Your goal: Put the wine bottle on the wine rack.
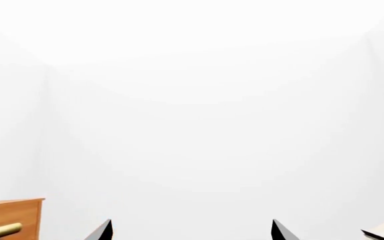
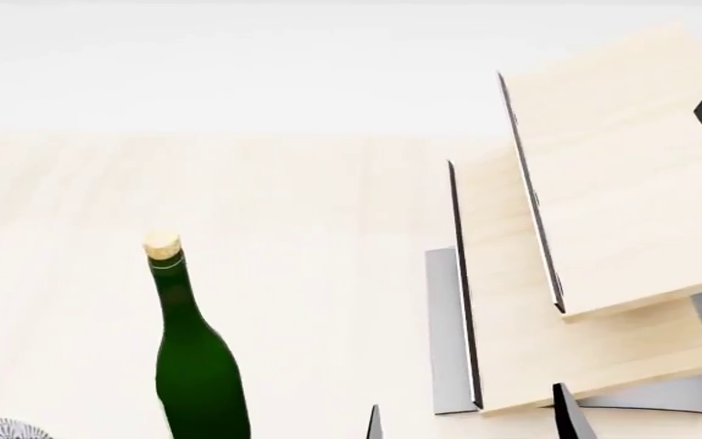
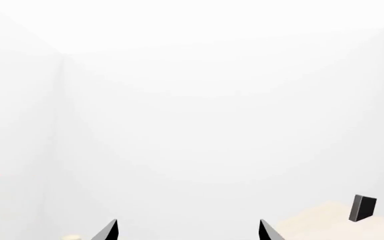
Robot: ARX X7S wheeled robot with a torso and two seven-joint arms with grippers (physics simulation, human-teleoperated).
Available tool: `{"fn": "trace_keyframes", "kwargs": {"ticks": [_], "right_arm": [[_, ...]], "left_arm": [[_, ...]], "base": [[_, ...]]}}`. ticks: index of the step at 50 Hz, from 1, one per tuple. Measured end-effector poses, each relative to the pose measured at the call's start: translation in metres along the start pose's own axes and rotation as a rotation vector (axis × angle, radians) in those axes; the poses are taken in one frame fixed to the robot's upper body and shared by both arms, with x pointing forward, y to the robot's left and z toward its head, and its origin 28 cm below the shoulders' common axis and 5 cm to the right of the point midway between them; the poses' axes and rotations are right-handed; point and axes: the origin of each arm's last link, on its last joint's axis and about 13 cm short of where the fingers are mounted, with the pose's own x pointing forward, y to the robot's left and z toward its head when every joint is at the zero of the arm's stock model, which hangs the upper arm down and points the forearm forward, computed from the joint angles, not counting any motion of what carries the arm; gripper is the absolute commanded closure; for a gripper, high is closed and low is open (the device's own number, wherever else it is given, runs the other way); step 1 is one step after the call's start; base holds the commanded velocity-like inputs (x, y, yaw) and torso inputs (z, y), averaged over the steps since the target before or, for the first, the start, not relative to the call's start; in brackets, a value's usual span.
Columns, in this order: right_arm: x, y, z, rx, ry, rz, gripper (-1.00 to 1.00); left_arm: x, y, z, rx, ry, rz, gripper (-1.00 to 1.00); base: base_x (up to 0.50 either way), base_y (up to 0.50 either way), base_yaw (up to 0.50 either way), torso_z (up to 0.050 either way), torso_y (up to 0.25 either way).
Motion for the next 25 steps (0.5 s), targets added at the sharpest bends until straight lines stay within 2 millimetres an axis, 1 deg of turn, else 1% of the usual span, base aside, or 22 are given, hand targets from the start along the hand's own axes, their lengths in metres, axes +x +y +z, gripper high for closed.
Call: {"fn": "trace_keyframes", "kwargs": {"ticks": [25], "right_arm": [[-0.0004,0.0003,-0.0005,0.0,0.001,0.001,-1.0]], "left_arm": [[-0.0001,0.0,0.0001,0.0,0.0,-0.001,-1.0]], "base": [[0.0,-0.08,0.0,0.0,0.0]]}}
